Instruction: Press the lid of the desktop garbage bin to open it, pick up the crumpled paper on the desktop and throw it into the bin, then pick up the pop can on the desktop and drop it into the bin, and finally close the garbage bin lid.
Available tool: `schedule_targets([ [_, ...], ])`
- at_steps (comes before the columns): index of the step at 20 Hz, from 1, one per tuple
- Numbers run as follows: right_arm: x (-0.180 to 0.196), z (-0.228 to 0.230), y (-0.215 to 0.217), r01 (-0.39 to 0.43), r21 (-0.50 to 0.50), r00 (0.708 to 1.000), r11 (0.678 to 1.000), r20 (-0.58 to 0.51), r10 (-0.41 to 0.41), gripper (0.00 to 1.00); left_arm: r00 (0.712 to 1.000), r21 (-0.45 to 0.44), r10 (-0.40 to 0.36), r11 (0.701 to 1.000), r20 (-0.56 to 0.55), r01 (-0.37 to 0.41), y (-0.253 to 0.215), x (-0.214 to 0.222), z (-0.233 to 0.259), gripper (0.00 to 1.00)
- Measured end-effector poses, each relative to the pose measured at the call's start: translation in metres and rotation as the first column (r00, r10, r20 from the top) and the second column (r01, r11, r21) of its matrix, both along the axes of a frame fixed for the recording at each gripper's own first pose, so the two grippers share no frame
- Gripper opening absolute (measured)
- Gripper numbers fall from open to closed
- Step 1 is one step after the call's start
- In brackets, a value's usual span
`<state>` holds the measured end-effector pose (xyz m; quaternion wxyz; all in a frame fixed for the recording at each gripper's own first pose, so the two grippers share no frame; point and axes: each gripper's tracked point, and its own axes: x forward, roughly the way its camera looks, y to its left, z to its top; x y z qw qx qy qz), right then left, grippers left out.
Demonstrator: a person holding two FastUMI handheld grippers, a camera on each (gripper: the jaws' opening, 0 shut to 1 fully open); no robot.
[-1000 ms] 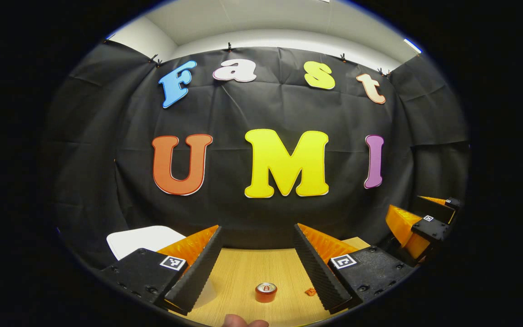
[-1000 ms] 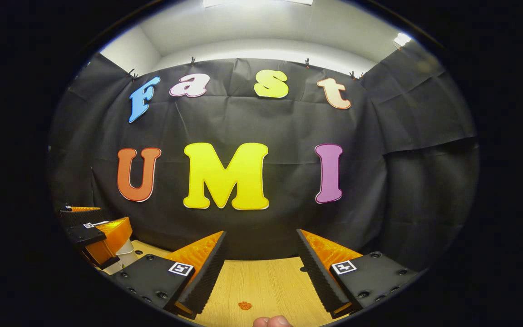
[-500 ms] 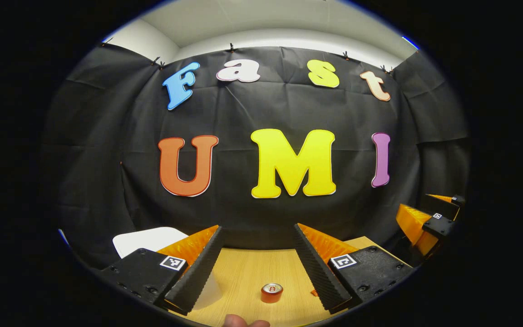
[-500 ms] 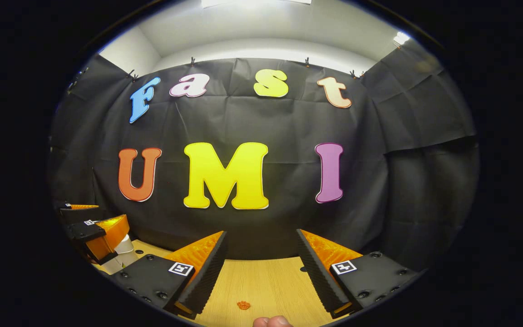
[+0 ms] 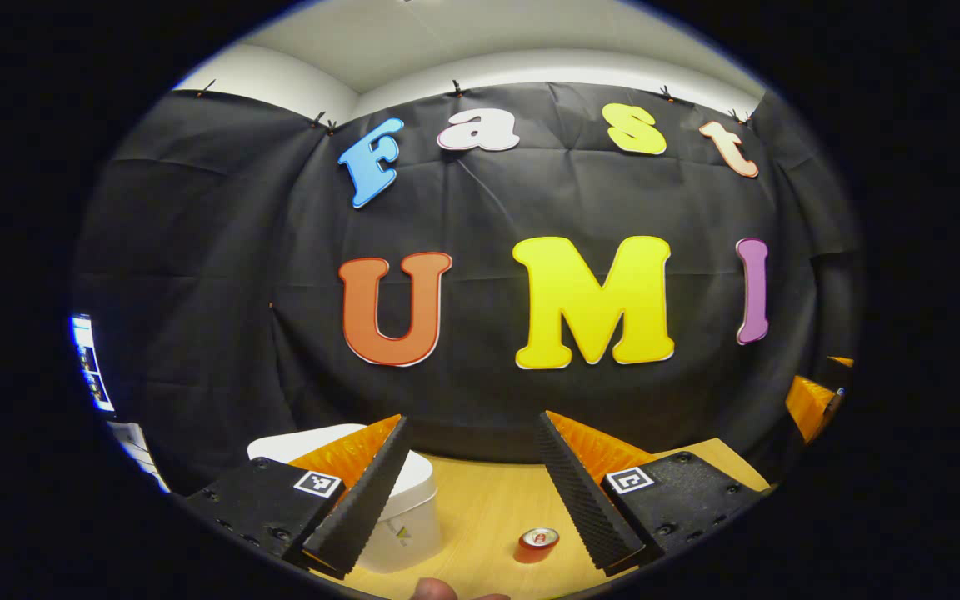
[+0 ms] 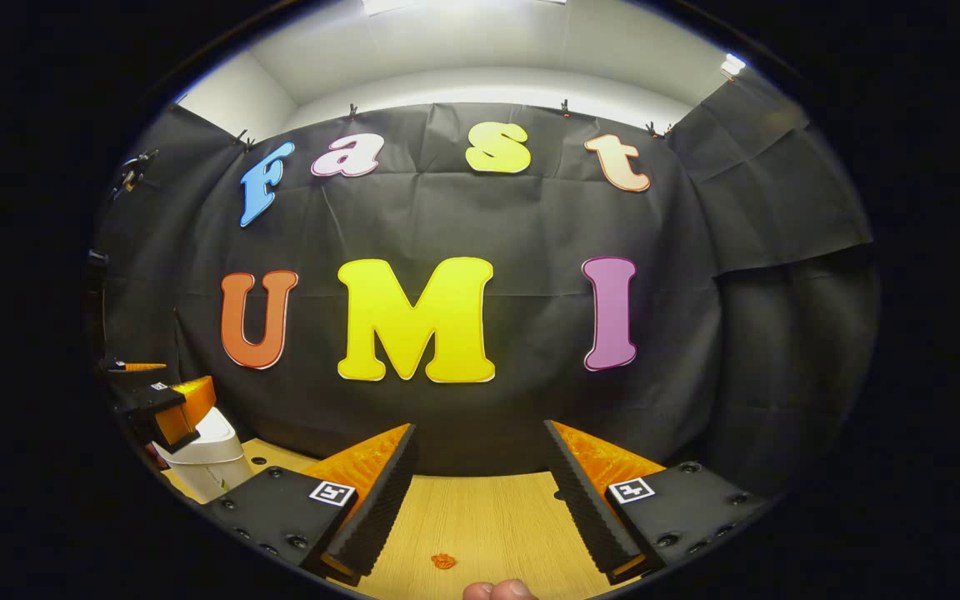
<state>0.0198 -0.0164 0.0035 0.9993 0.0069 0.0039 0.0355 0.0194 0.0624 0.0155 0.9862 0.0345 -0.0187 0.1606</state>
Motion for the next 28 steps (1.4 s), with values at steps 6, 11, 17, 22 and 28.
schedule_targets([
  [6,0.011,-0.005,0.004,-0.044,-0.004,0.999,0.999,-0.019,0.044,0.94,0.972,-0.017,0.232,0.972,-0.023,-0.233,0.068,0.001,-0.001,0.89],
  [11,0.021,-0.006,0.009,-0.075,-0.018,0.997,0.997,-0.027,0.075,0.94,0.929,-0.035,0.366,0.929,-0.054,-0.368,0.111,0.001,-0.013,0.88],
  [17,0.026,-0.003,0.013,-0.106,-0.048,0.994,0.993,-0.022,0.105,0.94,0.888,-0.106,0.437,0.885,-0.143,-0.453,0.136,0.011,-0.052,0.61],
  [22,0.028,-0.010,0.009,-0.105,-0.057,0.994,0.993,-0.041,0.103,0.94,0.865,-0.145,0.444,0.864,-0.233,-0.482,0.140,0.022,-0.086,0.46],
  [28,0.032,-0.022,-0.004,-0.075,-0.052,0.995,0.996,-0.073,0.071,0.94,0.842,-0.172,0.457,0.840,-0.287,-0.515,0.138,0.025,-0.108,0.21],
])
